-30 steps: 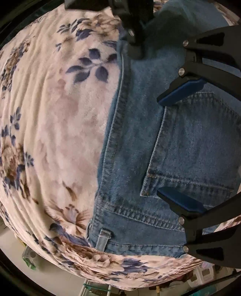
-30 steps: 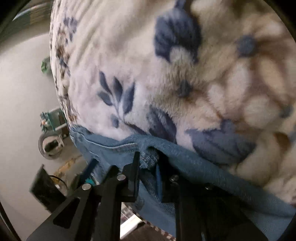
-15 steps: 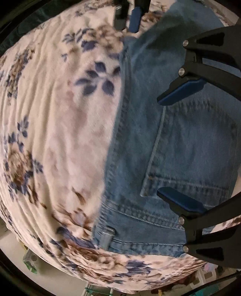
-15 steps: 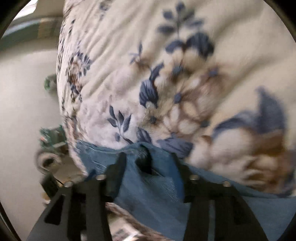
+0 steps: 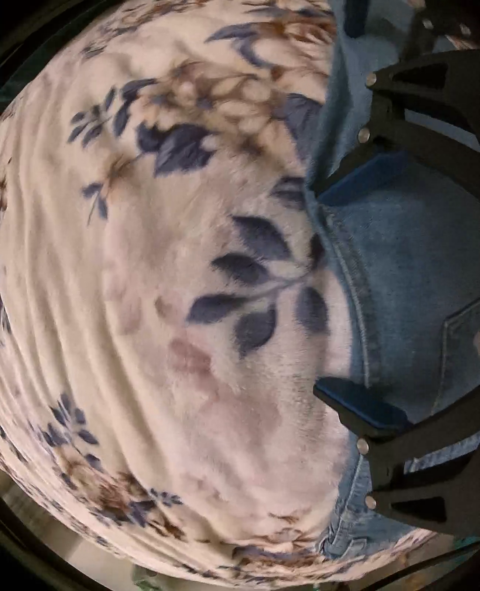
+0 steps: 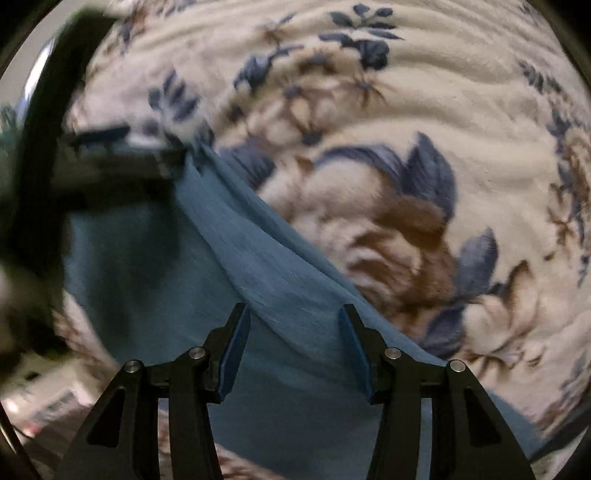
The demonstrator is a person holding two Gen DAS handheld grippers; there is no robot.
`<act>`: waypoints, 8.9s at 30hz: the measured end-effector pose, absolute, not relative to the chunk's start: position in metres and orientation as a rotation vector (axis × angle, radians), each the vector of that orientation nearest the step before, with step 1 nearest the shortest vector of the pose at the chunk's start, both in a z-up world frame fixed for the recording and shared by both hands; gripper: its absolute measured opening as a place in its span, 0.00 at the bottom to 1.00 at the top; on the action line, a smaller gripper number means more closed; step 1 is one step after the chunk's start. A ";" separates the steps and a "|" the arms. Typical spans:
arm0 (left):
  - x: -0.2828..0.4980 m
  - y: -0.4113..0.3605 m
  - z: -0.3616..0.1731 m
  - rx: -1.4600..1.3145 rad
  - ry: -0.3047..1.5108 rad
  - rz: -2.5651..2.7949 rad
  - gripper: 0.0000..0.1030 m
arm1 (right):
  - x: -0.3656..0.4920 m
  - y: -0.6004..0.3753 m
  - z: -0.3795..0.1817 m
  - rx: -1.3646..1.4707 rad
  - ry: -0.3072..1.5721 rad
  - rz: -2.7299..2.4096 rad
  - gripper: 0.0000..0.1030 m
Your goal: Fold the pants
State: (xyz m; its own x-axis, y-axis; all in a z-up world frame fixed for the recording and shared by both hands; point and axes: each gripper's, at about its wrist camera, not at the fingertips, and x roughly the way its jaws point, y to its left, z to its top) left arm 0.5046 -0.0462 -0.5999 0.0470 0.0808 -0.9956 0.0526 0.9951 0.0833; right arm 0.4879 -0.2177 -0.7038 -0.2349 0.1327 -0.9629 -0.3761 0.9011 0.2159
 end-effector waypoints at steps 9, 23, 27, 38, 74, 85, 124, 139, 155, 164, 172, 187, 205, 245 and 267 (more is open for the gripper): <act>0.517 -0.033 -0.575 0.043 1.479 0.065 0.95 | 0.501 -0.294 -0.725 0.308 1.686 0.203 0.03; 0.517 -0.074 -0.603 0.131 1.505 0.084 1.00 | 0.488 -0.329 -0.739 0.571 1.651 0.096 0.02; 0.523 -0.056 -0.572 0.087 1.442 0.081 1.00 | 0.474 -0.353 -0.725 0.741 1.601 0.107 0.14; 0.381 -0.096 -0.548 -0.011 1.482 -0.094 1.00 | 0.213 -0.564 -0.653 1.169 1.166 -0.458 0.89; 0.349 -0.174 -0.618 0.154 1.639 -0.071 1.00 | 0.176 -0.683 -0.743 1.495 0.881 -0.337 0.26; 0.343 -0.176 -0.619 0.169 1.609 -0.079 1.00 | 0.154 -0.682 -0.764 1.579 0.717 -0.364 0.06; 0.349 0.095 -0.531 -0.176 1.563 0.059 1.00 | 0.308 -0.129 -0.676 0.095 1.298 -0.028 0.20; 0.429 -0.059 -0.594 -0.053 1.678 -0.345 0.92 | 0.187 -0.307 -0.657 1.092 1.376 -0.171 0.82; 0.361 -0.048 -0.582 -0.107 1.734 -0.262 0.41 | 0.147 -0.318 -0.712 1.328 1.459 -0.277 0.45; 0.320 -0.065 -0.586 0.032 1.661 -0.216 0.20 | 0.152 -0.336 -0.725 1.355 1.392 -0.412 0.15; 0.314 -0.068 -0.595 -0.008 1.678 -0.197 0.22 | 0.174 -0.332 -0.726 1.193 1.524 -0.400 0.14; 0.315 0.058 -0.529 -0.172 1.419 0.105 0.98 | 0.262 -0.225 -0.642 0.225 1.615 -0.233 0.85; 0.241 0.246 -0.608 -1.197 1.163 0.465 0.98 | 0.307 -0.150 -0.682 0.190 1.669 -0.111 0.85; 0.307 0.081 -0.448 -0.434 0.893 0.077 0.23 | 0.297 -0.234 -0.681 0.275 1.612 -0.186 0.85; 0.308 -0.228 -0.569 0.142 1.234 -0.365 0.22 | 0.173 -0.505 -0.676 0.477 1.515 -0.559 0.85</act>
